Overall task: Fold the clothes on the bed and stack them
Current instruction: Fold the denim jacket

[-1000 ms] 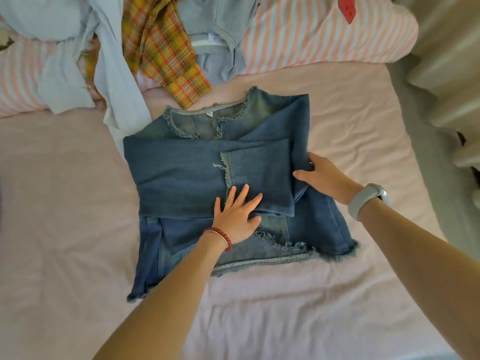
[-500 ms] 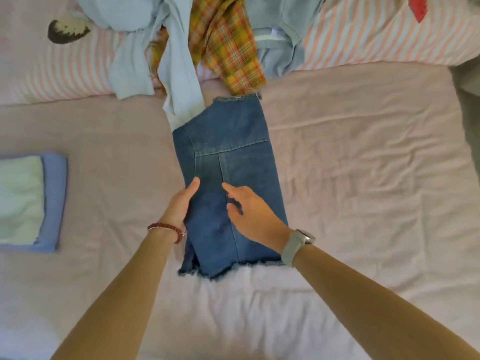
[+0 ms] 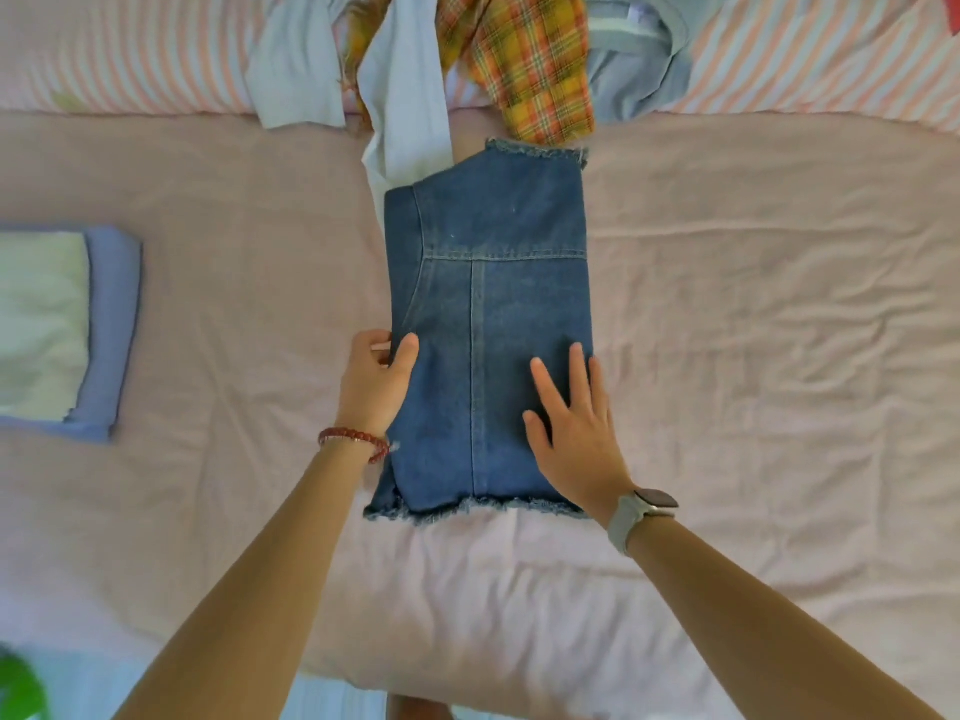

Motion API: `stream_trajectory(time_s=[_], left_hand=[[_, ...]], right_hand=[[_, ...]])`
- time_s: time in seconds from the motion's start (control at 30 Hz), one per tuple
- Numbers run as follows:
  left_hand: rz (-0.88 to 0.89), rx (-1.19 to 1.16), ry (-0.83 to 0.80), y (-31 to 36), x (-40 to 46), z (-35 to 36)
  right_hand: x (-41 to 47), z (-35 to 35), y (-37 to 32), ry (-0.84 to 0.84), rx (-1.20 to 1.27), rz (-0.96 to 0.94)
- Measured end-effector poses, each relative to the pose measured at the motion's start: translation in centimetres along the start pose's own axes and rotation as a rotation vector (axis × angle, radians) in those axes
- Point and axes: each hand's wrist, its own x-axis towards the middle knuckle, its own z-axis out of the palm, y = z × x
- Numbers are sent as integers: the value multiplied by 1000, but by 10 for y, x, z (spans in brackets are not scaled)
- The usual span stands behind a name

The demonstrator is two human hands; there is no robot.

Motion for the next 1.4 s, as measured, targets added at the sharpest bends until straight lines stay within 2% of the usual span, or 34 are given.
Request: stream_trajectory(time_s=[0.07,0.13,0.2,0.27,0.33,0.43,0.5,0.57,0.6,0.67,0.73,0.8,0.9,1.0,1.13,1.3,1.4], left_hand=[[-10,-58,-24,-18,-24,-2],[-33,22,-49,-32,-43,1],[33,117,37,-40,-49,4],[122,142,160,-41,-49,1],[131,282,199,-45,-43,-6],[51,624,128,-49,-31,-14],[210,711,144,-42,-24,-9],[514,854,163,-25,-17,5],[631,927,118,-18,-11,16],[719,1053,-30,-1,-1,36],[705,1140,-137,7,11,53],[641,1171,-210,-3,25,62],[703,1133,-147,-19,33,64],[749,1117,-100,-33,42,68],[776,1073,-63,-41,47,75],[776,1047,-47,-49,54,81],[764,1054,-64,-50,57,83]], right_hand=[[-12,-3,0,27,197,144],[-24,-6,-3,39,399,315],[-35,-9,-6,1,512,422],[-44,-6,-6,11,579,408],[-52,-5,-4,-34,496,342],[-56,-7,5,-97,228,302],[-42,-16,13,-3,199,321],[-12,-30,20,105,248,330],[8,-36,23,135,263,314],[54,-52,23,166,254,235],[98,-69,19,205,98,95],[138,-81,15,226,-146,-106],[191,-91,1,117,-381,-245],[234,-91,-14,43,-432,-192],[263,-77,-22,-194,-468,-81],[273,-64,-30,-140,-506,-18],[260,-76,-37,-184,-303,-91]])
